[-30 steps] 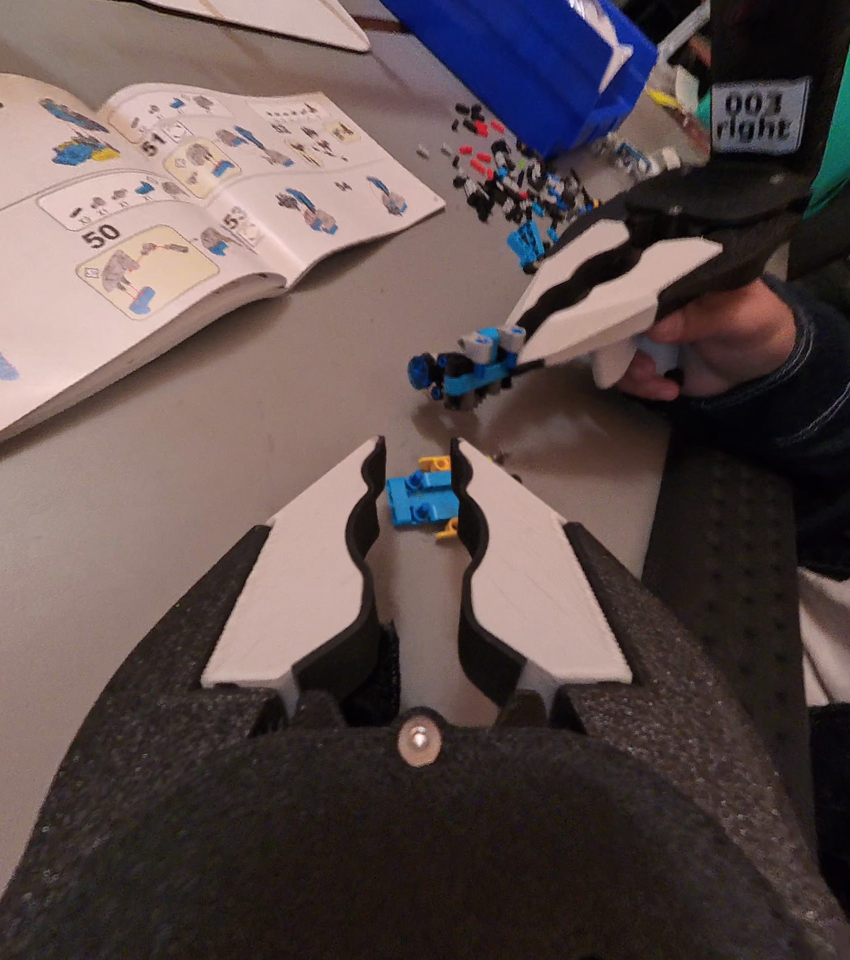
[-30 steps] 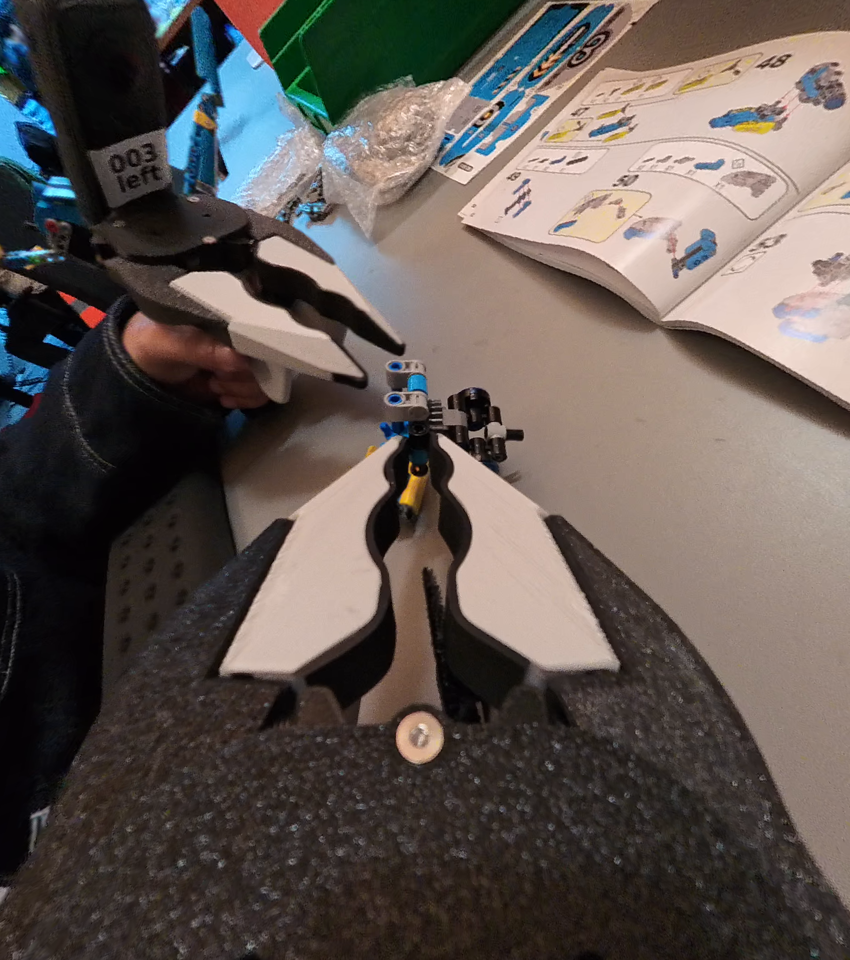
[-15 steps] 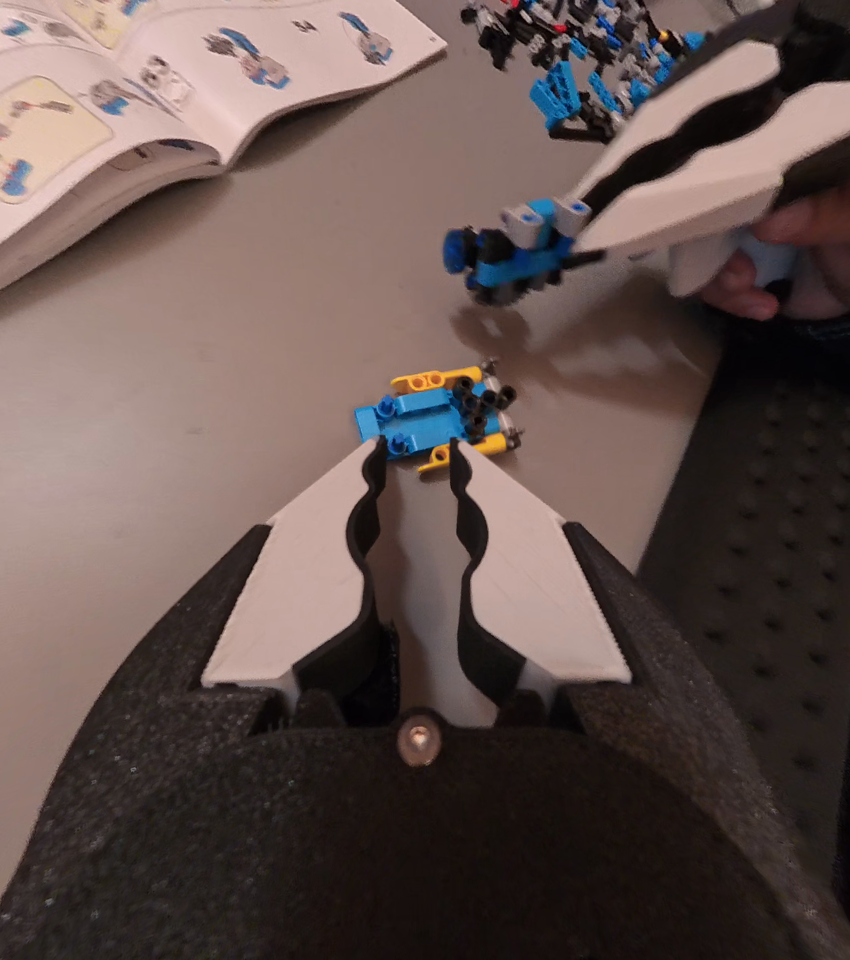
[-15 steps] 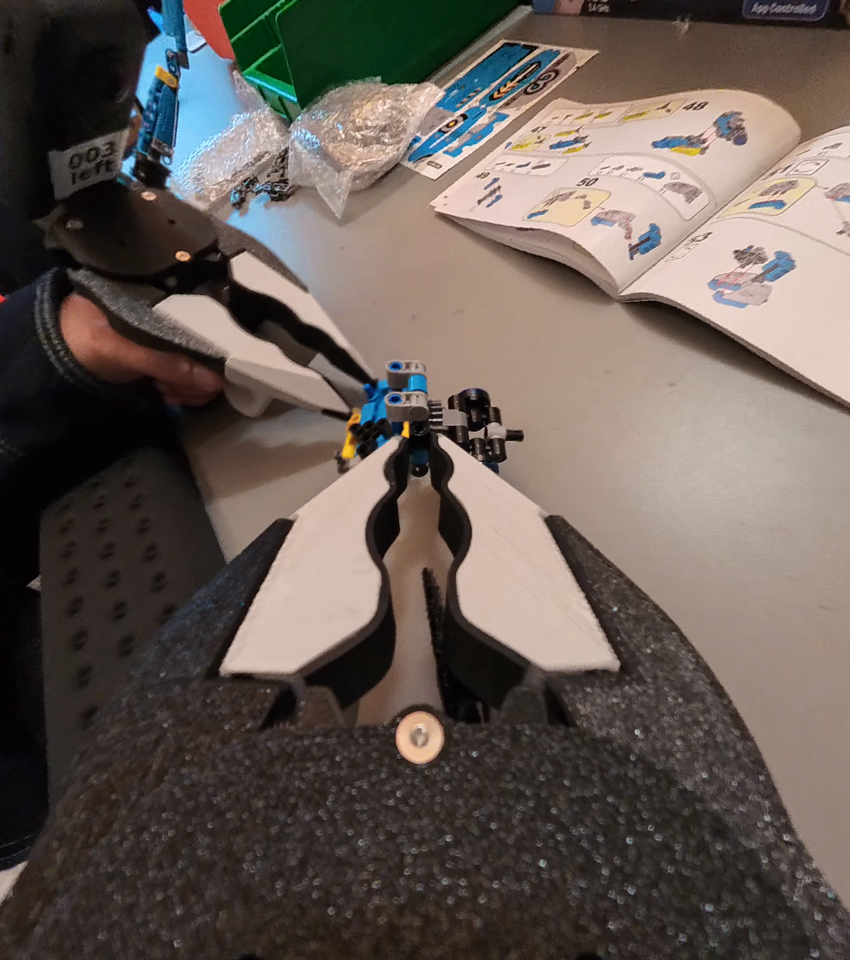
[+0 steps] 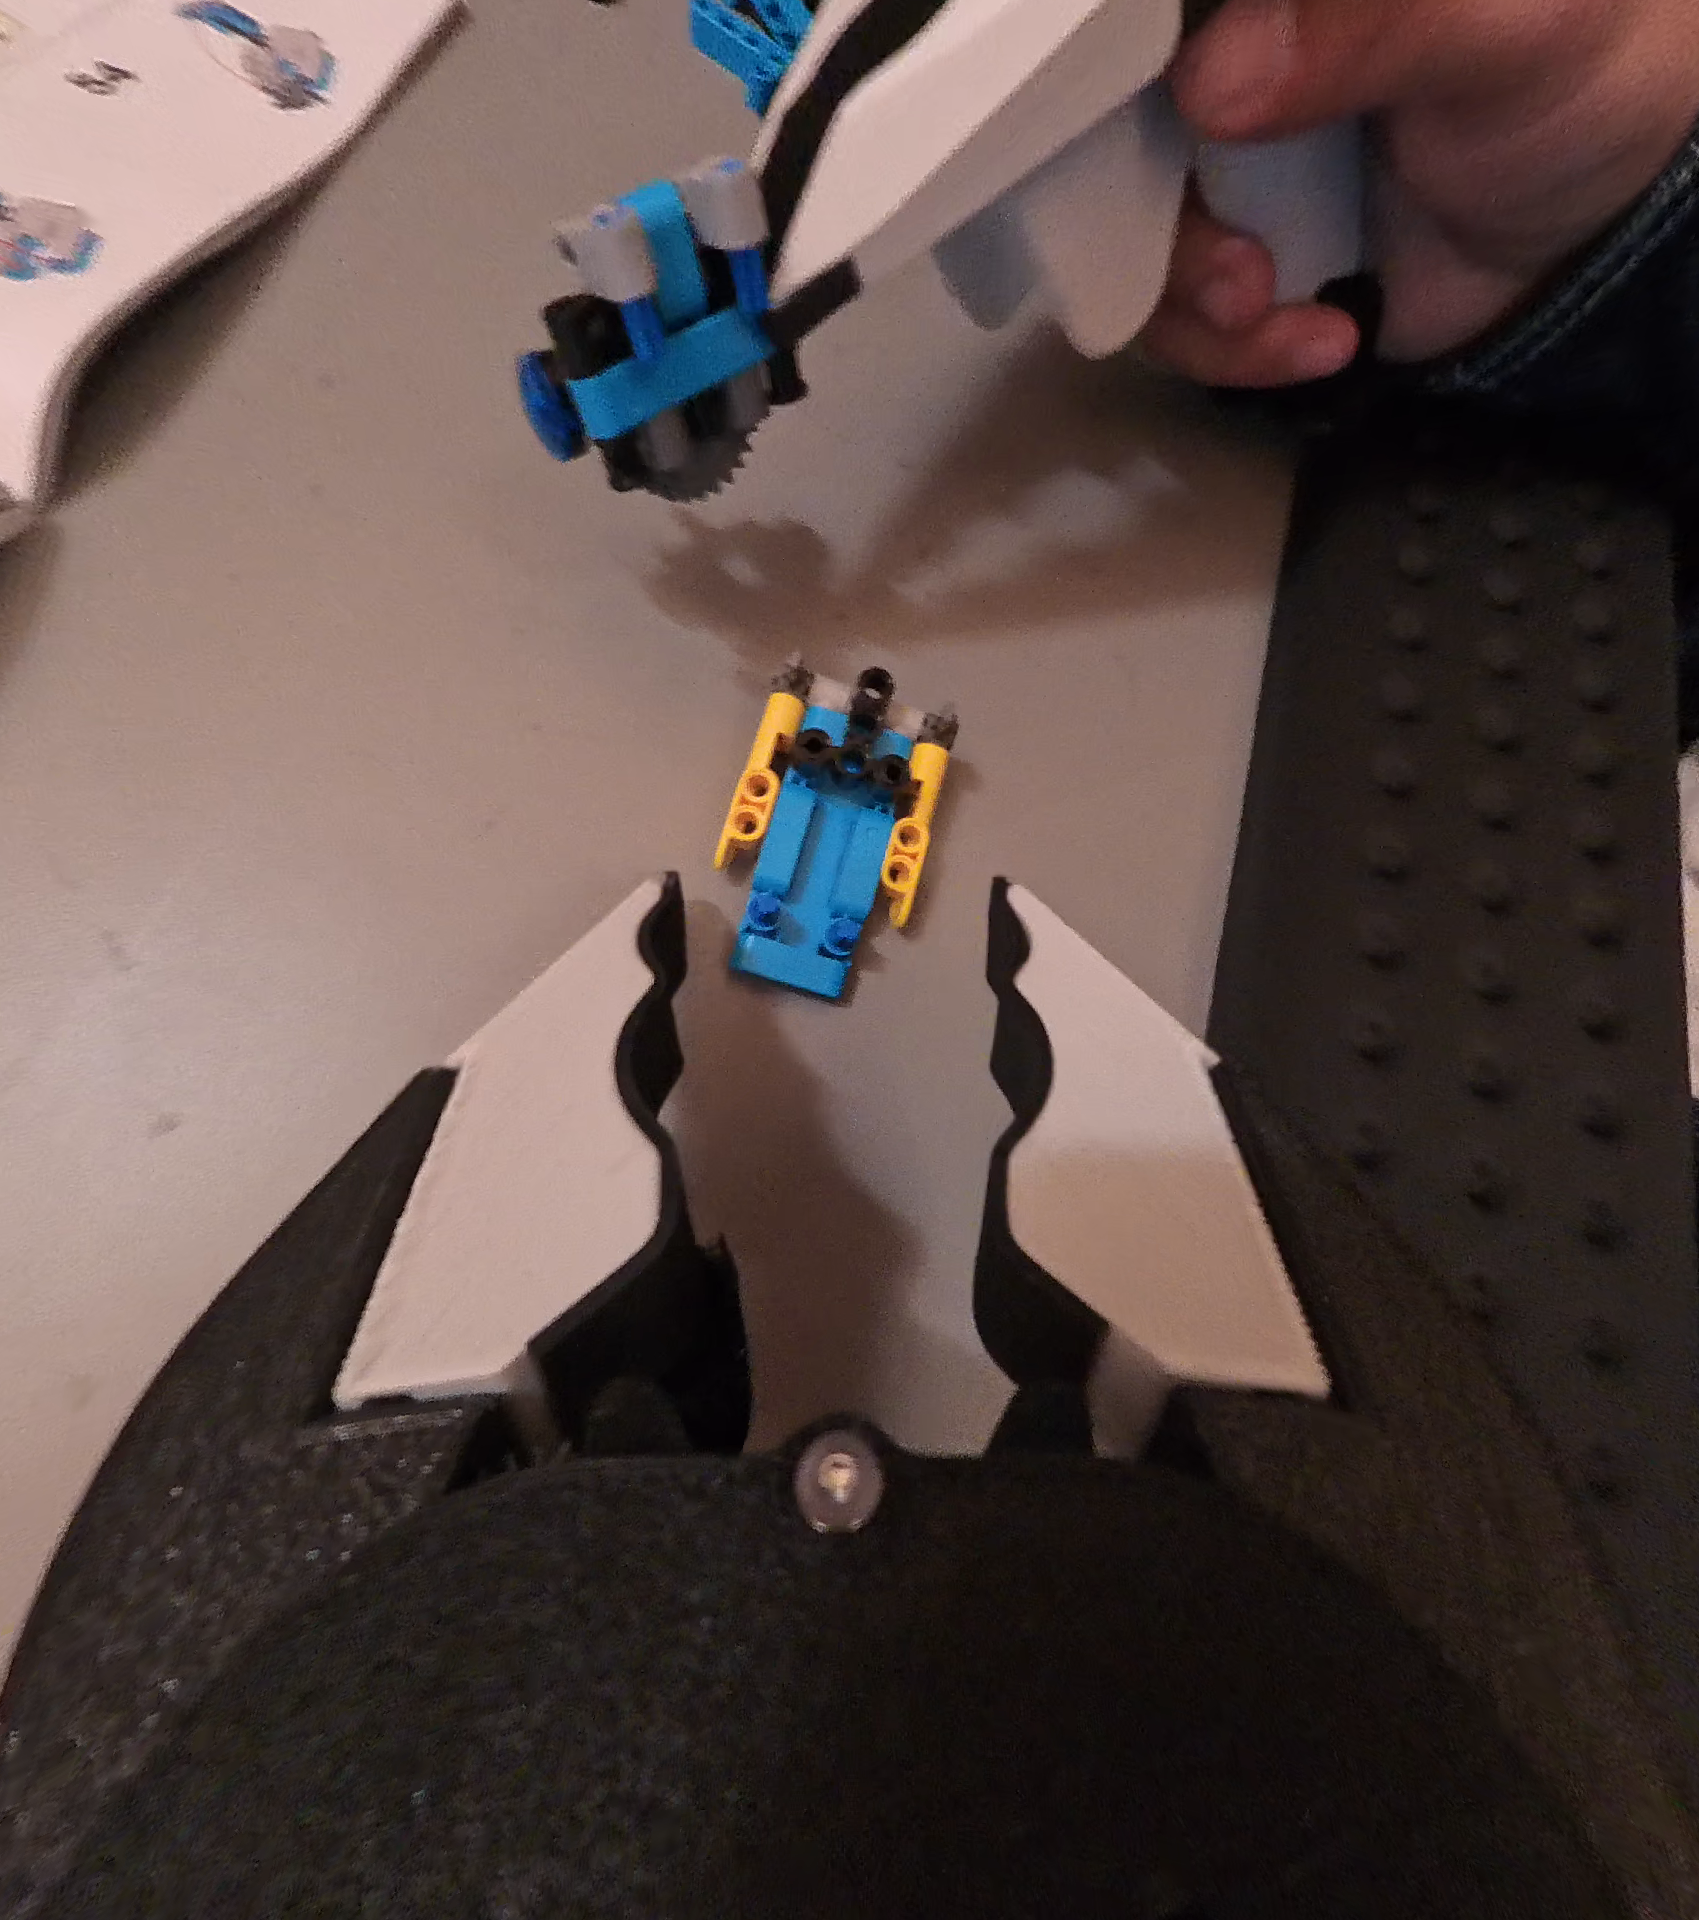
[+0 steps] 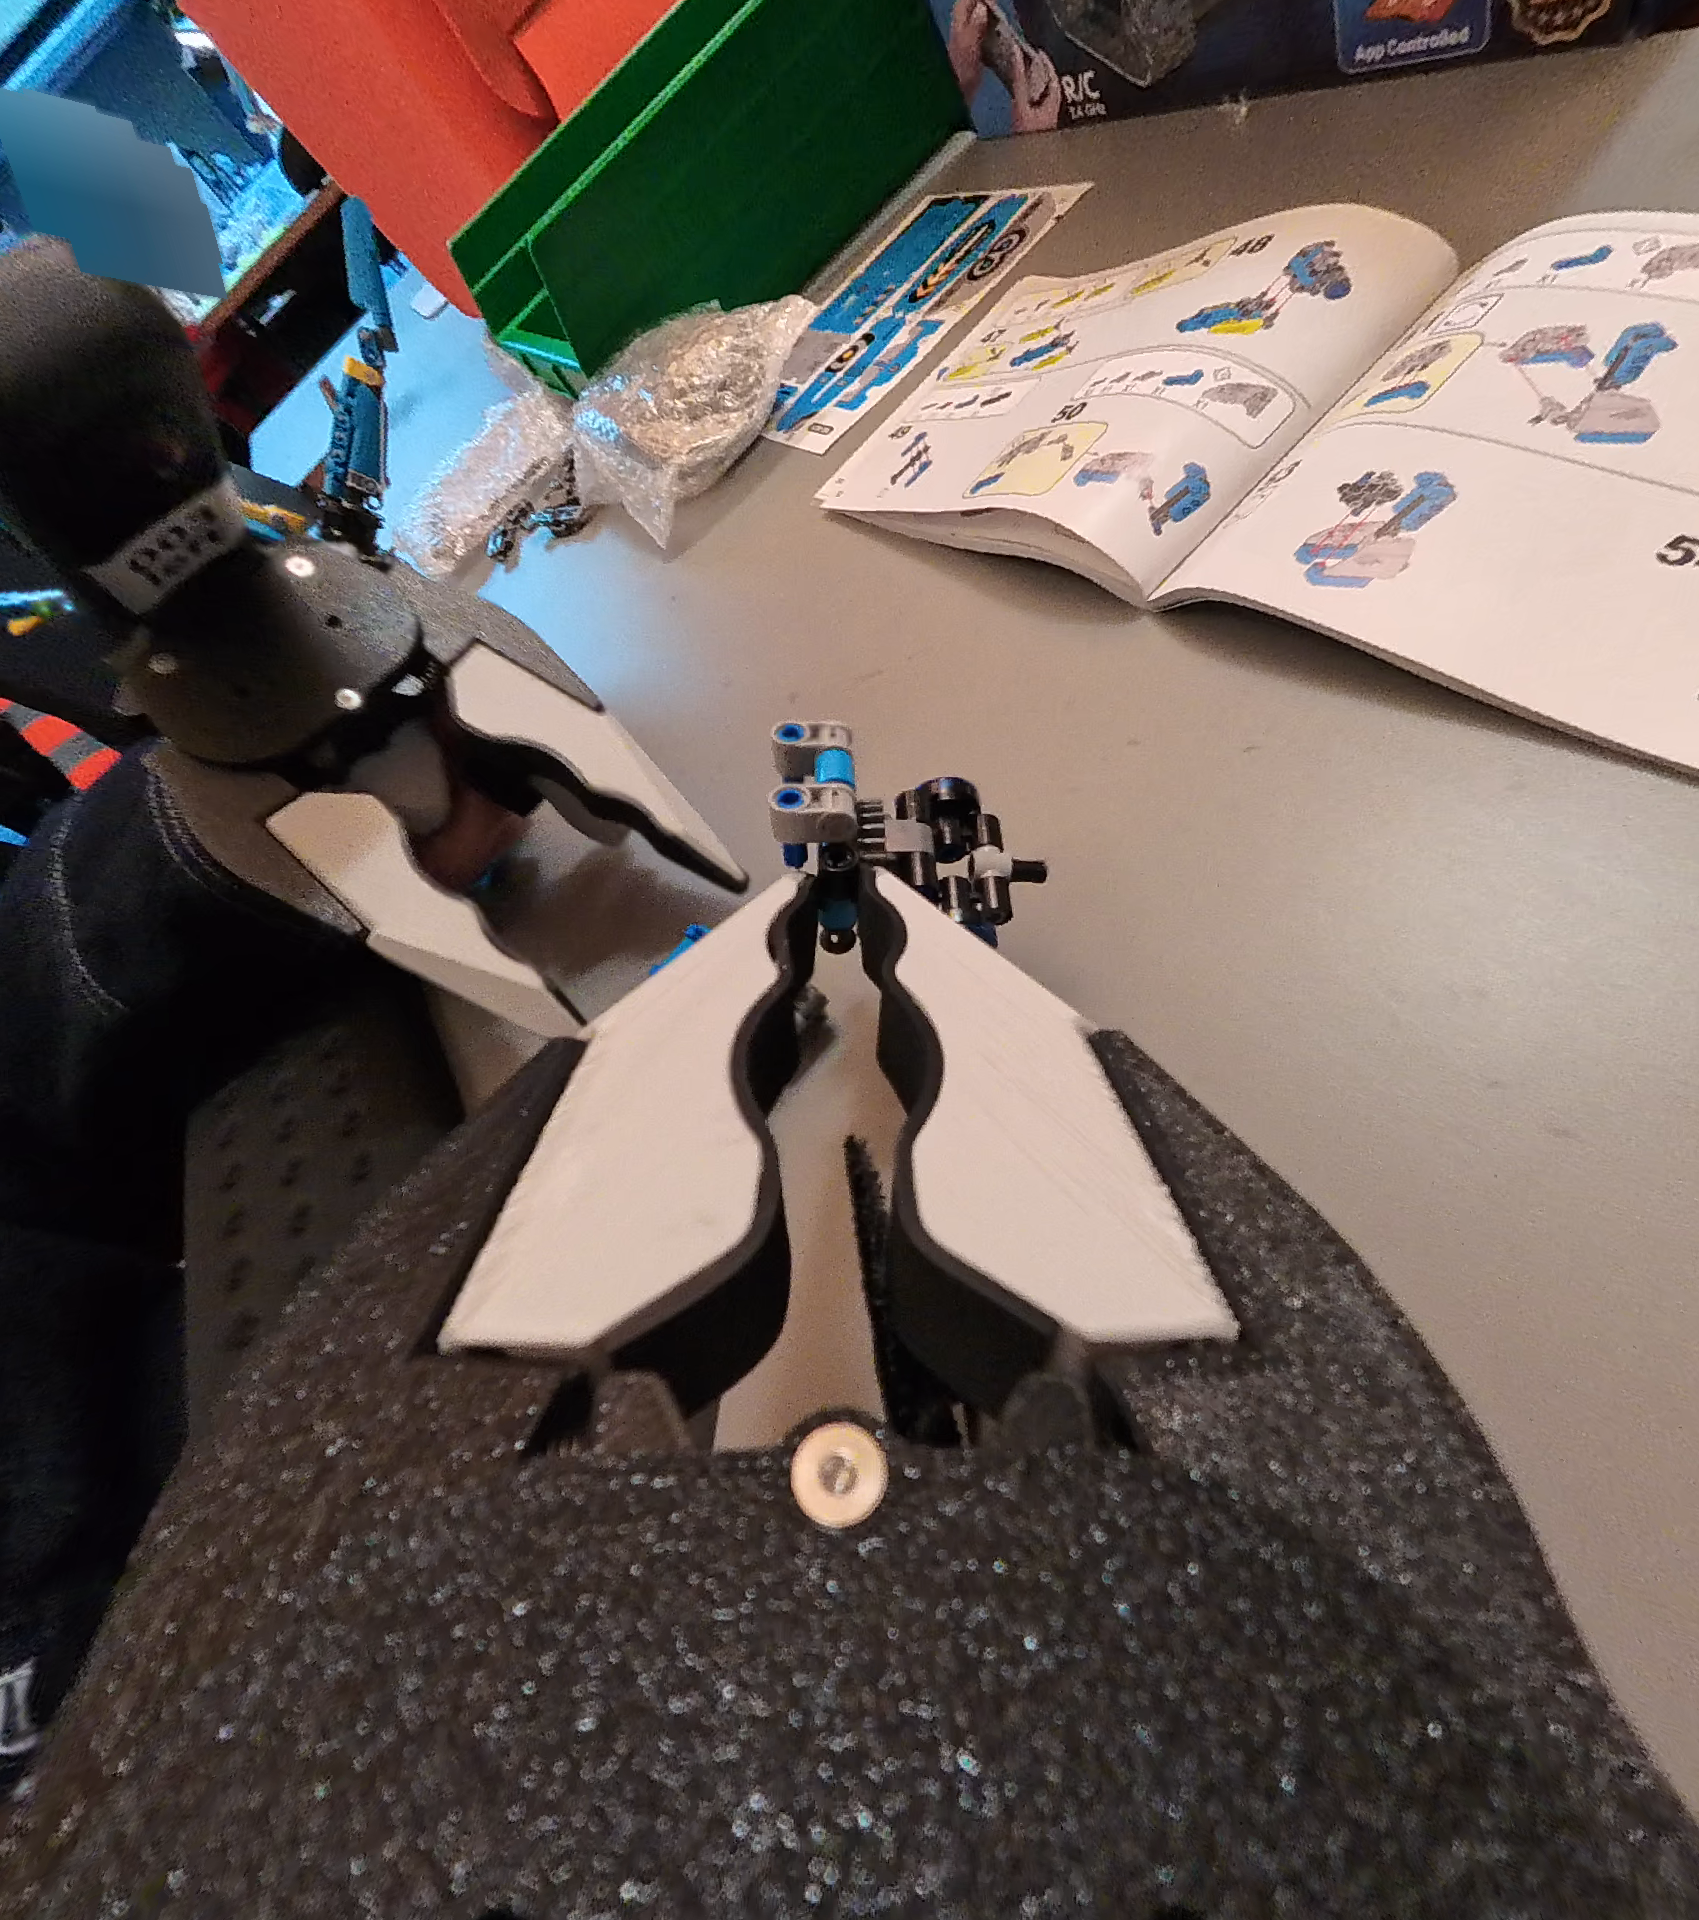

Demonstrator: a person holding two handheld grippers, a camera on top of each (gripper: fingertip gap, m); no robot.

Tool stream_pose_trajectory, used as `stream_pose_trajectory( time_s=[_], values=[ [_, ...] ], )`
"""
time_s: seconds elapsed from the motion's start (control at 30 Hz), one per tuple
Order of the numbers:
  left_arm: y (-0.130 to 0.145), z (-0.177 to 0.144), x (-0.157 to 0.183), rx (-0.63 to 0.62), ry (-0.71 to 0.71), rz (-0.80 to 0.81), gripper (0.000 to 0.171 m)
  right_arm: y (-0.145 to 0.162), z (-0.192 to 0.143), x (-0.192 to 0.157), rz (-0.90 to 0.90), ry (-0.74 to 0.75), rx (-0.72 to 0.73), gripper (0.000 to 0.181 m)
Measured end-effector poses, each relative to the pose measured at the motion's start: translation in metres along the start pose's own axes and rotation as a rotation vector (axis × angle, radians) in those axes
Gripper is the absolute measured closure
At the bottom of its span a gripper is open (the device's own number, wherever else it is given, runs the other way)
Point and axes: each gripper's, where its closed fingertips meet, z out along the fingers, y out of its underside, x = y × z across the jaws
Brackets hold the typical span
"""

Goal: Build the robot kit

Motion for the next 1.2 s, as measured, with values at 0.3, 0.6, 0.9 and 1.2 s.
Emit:
stream_pose_trajectory(
  time_s=[0.3, 0.6, 0.9, 1.2],
  values=[
    [-0.003, 0.020, -0.011, -0.044, -0.260, -0.073, 0.131, 0.000, 0.001, 0.005, 0.063, -0.013, 0.009, 0.174],
    [-0.015, 0.026, -0.032, -0.012, -0.455, -0.245, 0.131, 0.004, 0.005, 0.010, -0.133, 0.264, -0.004, 0.174],
    [-0.016, 0.027, -0.032, -0.003, -0.453, -0.261, 0.131, 0.013, 0.016, 0.011, -0.188, 0.322, -0.063, 0.174],
    [-0.016, 0.027, -0.034, -0.011, -0.486, -0.262, 0.131, 0.015, 0.016, 0.011, -0.214, 0.370, -0.079, 0.174]
  ],
)
